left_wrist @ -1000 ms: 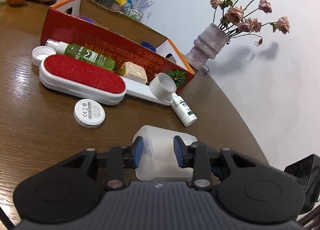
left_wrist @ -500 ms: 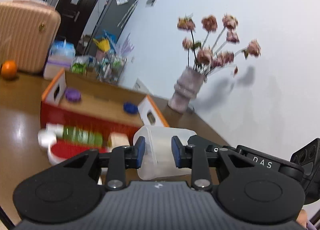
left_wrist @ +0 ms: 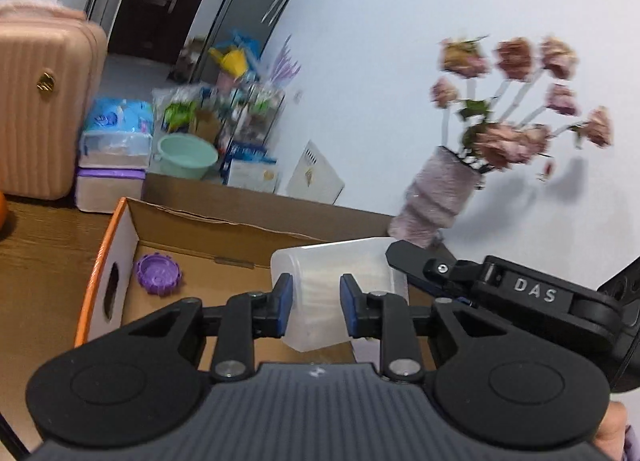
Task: Organize rigid objects
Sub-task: 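Lift the white plastic bottle with both grippers and carry it over the box, then lower the white bottle into the box and open both grippers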
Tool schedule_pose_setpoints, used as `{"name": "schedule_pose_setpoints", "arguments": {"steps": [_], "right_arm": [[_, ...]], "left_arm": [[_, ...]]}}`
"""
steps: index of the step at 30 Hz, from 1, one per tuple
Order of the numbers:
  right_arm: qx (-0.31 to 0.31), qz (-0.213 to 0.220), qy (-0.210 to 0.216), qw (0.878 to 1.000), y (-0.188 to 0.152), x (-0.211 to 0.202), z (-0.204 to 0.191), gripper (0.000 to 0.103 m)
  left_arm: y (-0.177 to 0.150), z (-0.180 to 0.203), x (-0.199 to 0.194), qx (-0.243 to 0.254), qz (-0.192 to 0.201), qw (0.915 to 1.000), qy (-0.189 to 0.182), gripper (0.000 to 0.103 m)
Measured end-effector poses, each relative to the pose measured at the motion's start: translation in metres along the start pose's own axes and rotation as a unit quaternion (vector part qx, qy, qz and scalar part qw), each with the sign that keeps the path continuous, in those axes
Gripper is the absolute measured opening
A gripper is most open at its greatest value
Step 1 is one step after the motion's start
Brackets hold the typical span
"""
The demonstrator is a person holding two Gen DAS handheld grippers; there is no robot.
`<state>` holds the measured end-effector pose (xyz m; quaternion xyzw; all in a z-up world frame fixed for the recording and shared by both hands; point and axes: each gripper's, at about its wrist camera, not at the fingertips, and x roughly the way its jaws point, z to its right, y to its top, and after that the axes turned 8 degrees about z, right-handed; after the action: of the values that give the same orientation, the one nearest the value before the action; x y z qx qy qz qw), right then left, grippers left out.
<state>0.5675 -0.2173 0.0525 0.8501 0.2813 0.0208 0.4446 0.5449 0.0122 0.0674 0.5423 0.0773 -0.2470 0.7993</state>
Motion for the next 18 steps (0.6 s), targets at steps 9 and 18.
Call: {"name": "schedule_pose_setpoints", "arguments": {"steps": [9,18], "right_arm": [[0.037,-0.059,-0.069,0.995,-0.006,0.135,0.055,0.02],[0.019,-0.127,-0.113,0.985,-0.037,0.18,0.079,0.02]], "left_arm": [[0.018,-0.058,0.133,-0.023,-0.076,0.9956,0.05,0.024],[0.004,-0.093,0.188,-0.011,-0.136,0.9891,0.054,0.024]]}}
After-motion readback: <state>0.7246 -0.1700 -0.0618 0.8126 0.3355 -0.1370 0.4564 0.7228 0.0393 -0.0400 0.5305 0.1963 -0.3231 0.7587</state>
